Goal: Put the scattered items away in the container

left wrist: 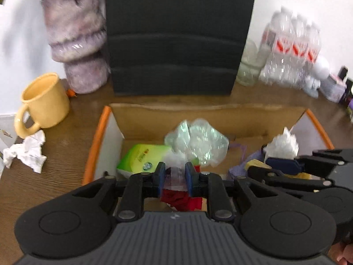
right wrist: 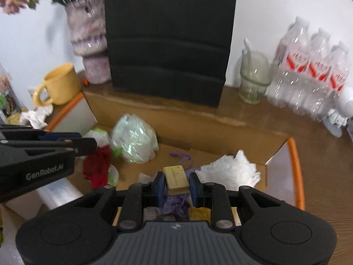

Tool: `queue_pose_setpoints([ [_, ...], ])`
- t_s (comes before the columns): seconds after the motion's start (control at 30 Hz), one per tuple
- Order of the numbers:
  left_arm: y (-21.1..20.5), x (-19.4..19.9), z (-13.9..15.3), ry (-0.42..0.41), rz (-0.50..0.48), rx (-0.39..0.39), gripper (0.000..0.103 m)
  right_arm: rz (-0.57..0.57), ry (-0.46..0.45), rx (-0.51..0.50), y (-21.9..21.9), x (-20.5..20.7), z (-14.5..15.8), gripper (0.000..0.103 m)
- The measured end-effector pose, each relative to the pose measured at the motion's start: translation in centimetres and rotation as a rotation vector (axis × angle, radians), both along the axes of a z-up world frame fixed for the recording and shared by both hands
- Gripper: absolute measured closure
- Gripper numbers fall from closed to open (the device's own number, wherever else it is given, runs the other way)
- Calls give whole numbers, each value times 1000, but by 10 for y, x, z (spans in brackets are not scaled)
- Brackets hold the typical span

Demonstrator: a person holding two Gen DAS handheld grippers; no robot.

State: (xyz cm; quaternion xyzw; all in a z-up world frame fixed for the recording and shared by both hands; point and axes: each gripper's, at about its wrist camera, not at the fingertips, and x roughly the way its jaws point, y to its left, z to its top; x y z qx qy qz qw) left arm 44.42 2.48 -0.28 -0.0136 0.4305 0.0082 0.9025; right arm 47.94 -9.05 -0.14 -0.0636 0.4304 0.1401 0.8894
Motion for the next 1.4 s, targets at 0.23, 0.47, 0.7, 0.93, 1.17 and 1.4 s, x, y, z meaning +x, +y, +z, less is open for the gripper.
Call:
queue_pose_setpoints([
  [0.23, -6, 6, 1, 26, -17, 6, 55, -7, 58, -33, 8, 9, -16, 76],
  [0.47, -8, -25, 30, -109, -4, 27, 0, -3, 9, -21, -2, -8, 8, 20],
  [0.7, 1, -90, 61, -214, -11, 19, 0, -9, -100, -28, -22, -65, 50, 1],
  [0.93, -1, -166, 77, -272, -22, -36, 0, -13, -151, 39, -49, -138, 81, 0],
  [1.17, -6, -215, 75, -285, -18, -70, 0, -24, -165, 79, -66, -193, 85, 0],
  [1.4, -12, -236, 71, -281, -32, -87, 0, -46, -190, 101, -71, -226, 83, 0],
])
